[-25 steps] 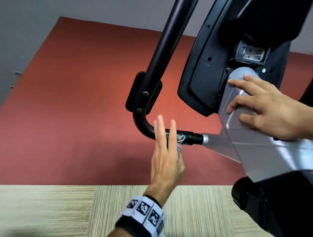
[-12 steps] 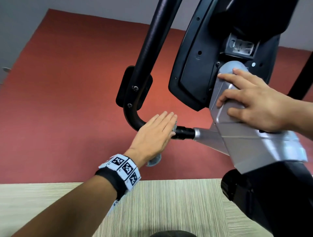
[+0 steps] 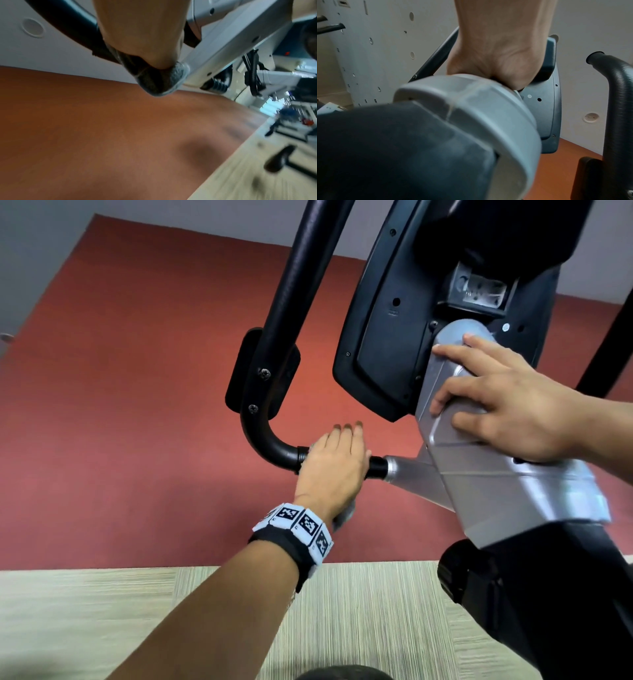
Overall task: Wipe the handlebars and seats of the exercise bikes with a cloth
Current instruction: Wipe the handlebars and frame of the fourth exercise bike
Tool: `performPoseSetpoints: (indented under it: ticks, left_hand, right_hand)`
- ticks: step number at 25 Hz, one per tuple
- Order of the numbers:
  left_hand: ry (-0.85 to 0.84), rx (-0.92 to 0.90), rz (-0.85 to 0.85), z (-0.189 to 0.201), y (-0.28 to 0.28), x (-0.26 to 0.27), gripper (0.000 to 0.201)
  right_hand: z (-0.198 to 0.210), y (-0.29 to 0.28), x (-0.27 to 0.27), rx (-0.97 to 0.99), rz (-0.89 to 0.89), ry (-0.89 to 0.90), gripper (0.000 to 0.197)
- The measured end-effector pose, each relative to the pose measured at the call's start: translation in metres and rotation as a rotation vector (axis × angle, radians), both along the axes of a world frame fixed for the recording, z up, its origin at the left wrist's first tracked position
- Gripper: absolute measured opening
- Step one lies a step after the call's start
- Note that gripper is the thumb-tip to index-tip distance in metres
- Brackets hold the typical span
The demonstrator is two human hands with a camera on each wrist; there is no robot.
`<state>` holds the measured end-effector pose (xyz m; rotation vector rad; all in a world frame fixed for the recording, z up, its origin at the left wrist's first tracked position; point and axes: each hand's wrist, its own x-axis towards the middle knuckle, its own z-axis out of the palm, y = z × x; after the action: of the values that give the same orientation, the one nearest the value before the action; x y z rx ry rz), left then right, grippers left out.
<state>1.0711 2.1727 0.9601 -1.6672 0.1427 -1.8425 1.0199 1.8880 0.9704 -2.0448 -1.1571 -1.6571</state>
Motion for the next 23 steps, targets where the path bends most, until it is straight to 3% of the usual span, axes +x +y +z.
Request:
performPoseSetpoints:
  ticks: [3,7,11,15,19,23]
  left_hand:
    - [-0.015,0.261,0.138,0.002,0.014,0.008,0.056]
    - [-0.022,0.045,0.033,0.002,-0.004,0.014,0.053]
    - [0.018,0.288,0.149,0.005,0.002,0.02,0.052]
    - [0.039,0.056,0.047,0.004,-0.017,0.029,0.047]
    - [-0.002,0.321,0.103,0.01,-0.008,0.037,0.051]
    - [-0.019,0.236,0.053,0.007,-0.014,0.038,0.055]
  right_hand:
    - [0.002,0.0,0.0,-0.012,-0.002,0.014,0.025]
    - [0.0,-0.001,-0.001,-0.021,0.003,0.02,0.031]
    - [0.002,0.001,0.0,-0.029,-0.037,0.01,0.026]
    - [0.0,0.0,-0.001,-0.017,-0.035,-0.008,0.023]
    - [0.001,0.0,-0.001,-0.018,-0.027,-0.006,0.028]
    - [0.0,-0.001,-0.001,-0.016,-0.026,0.011,0.025]
